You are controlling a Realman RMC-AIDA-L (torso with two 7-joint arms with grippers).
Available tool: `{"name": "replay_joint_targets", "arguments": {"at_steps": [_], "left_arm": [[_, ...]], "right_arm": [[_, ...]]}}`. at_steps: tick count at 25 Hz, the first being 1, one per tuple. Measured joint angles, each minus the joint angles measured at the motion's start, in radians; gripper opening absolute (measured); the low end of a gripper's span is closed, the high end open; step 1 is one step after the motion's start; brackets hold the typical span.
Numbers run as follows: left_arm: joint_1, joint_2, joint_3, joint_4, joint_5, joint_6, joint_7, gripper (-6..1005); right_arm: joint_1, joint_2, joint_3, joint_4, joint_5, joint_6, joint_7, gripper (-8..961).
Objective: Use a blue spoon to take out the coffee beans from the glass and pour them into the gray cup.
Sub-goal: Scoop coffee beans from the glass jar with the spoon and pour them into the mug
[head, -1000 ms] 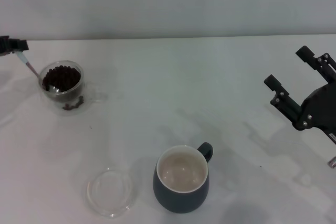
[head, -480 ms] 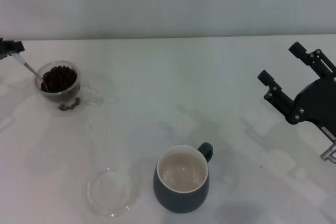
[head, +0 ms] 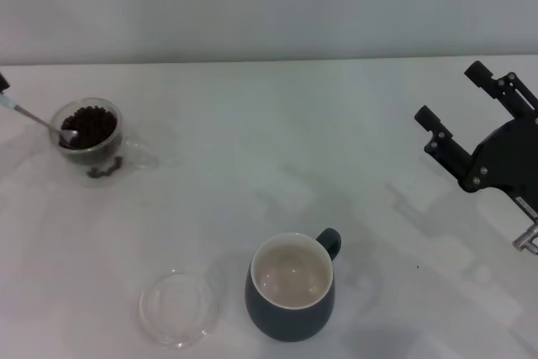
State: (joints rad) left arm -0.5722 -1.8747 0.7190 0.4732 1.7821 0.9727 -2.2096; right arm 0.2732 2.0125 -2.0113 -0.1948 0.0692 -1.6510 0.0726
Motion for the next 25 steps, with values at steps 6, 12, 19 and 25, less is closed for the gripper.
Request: {"name": "replay_joint_targets", "arguments": {"at_steps": [6,12,19,25], "left_arm": [[0.027,-0.012,-0.057,-0.035,-0.025,0.000,0.001,130],[0.035,-0.022,-0.058,-0.039,-0.048,0.002,-0.004,130],[0.035,-0.025,-0.059,-0.070,-0.092,0.000,-0.006,130],[0.057,-0.025,-0.061,-0.103,-0.183,-0.003,-0.005,129]], "right_arm": [[0.008,-0.002,0.013,0.006,0.002,0.017,-0.002,733],[0.017,-0.002,0.033,0.010,0.004,0.036,-0.008,733],[0.025,-0.005,0.048,0.012,0.005,0.049,-0.014,733],[0.033,-0.005,0.055,0.011,0.004,0.077,-0.014,733]]}}
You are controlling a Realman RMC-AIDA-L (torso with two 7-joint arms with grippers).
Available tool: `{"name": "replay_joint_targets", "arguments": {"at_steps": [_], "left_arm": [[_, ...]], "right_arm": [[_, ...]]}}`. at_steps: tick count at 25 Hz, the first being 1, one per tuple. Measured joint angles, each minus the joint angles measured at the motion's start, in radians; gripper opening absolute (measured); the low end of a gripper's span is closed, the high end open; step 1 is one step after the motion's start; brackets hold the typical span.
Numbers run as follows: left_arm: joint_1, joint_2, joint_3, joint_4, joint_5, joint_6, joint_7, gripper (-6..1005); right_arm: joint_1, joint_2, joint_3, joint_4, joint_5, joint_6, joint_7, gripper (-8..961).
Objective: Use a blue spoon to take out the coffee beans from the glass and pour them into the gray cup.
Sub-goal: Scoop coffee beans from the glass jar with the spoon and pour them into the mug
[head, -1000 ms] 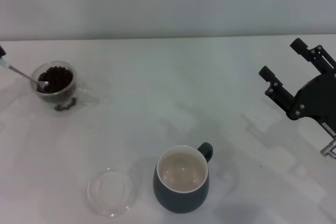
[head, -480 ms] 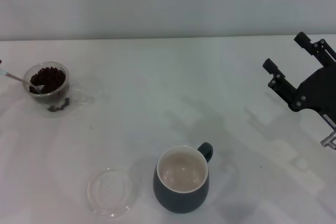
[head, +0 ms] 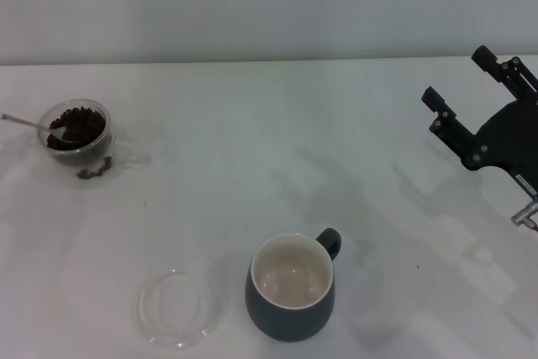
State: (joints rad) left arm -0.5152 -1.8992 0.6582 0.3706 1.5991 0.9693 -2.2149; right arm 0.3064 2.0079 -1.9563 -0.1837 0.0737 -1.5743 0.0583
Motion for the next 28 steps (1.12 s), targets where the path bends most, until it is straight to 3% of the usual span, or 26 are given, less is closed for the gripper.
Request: {"name": "replay_joint_targets", "arguments": {"at_steps": [16,28], "left_arm": [[0.052,0.000,-0.012,-0.010,-0.137,0.093,0.006,129],[0.045,0.003,-0.005,-0.003,-0.140,0.116,0.034,129]], "right_arm": [[0.022,0.000,0.010,-0.002,0.000,0.039,0.000,733],[0.046,0.001,0.031,-0.010,0.000,0.047,0.000,733]]}}
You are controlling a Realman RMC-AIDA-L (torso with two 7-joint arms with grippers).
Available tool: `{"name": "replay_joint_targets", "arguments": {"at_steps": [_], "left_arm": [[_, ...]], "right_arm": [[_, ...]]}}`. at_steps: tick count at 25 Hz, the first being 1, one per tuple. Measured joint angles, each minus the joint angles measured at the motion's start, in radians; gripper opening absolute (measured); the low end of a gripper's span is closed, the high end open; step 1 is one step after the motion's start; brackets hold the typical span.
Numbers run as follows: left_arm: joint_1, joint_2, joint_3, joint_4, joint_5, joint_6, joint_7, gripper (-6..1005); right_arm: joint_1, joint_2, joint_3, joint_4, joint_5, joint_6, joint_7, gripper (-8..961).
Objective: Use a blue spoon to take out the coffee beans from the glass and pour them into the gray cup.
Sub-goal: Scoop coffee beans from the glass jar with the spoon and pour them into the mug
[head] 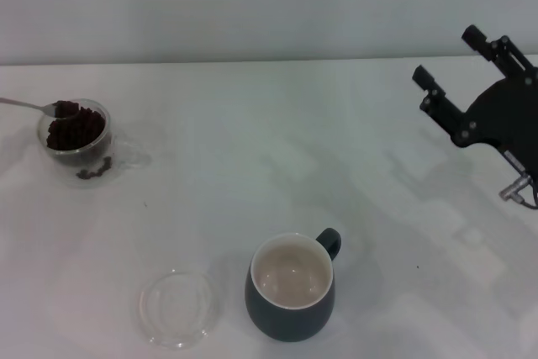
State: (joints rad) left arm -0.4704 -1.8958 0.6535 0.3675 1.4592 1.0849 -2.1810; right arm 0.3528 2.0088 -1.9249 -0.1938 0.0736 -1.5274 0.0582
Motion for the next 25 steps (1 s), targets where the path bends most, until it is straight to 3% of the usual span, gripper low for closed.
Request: {"name": "replay_joint_targets", "arguments": {"at_steps": [18,25], "left_arm": [[-0.045,-0.012,0.058,-0.007,0.025,0.115,0.072,129],[-0.057,-0.032,0.100,-0.001,0.026,0.176,0.091,129]], "right_arm": [[0.024,0.002,0.181,-0.034,0.015,0.083,0.009,733],[0.033,0.002,0.215,-0.052,0.035,0.147,0.030,733]]}}
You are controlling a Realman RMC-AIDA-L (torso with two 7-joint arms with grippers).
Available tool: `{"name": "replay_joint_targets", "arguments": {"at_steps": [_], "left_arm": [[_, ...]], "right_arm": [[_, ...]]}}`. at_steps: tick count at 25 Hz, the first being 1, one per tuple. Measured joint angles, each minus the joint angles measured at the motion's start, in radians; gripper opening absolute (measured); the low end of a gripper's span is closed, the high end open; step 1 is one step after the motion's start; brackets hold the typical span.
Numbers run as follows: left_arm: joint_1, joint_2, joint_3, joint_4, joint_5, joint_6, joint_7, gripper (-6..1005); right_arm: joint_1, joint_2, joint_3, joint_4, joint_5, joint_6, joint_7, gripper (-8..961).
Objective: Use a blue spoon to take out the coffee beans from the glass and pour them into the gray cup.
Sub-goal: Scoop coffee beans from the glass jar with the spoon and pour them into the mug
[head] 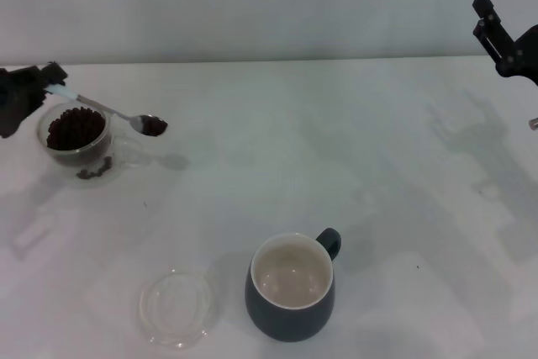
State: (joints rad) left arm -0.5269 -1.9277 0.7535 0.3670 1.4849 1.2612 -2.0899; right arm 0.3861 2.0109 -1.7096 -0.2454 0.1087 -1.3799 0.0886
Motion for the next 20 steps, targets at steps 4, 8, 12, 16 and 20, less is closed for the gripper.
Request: {"name": "replay_joint_targets", "arguments": {"at_steps": [4,8,12,16,20], "left_arm": [[-0.009,-0.003,0.042,0.001,0.000,0.020,0.001,129],[-0.018,-0.005,0.066,-0.002,0.000,0.046,0.005,129],[-0.030,-0.011,0.091,-0.006,0.002,0.076,0.006,129],[-0.042,-0.021,0.121,-0.006,0.003,0.102,0.005,129],[-0.053,-0.028,0.148,-0.005,0.005,0.129,0.005,129]], "right_arm": [[0.004,-0.002,0.027,0.007,0.009,0.024,-0.002,733],[0.005,-0.003,0.069,0.008,0.015,0.042,-0.003,733],[0.002,-0.003,0.097,0.011,0.017,0.046,-0.011,733],[-0.004,-0.003,0.107,0.012,0.017,0.047,-0.027,733],[-0.006,-0.003,0.108,0.017,0.023,0.047,-0.029,733]]}}
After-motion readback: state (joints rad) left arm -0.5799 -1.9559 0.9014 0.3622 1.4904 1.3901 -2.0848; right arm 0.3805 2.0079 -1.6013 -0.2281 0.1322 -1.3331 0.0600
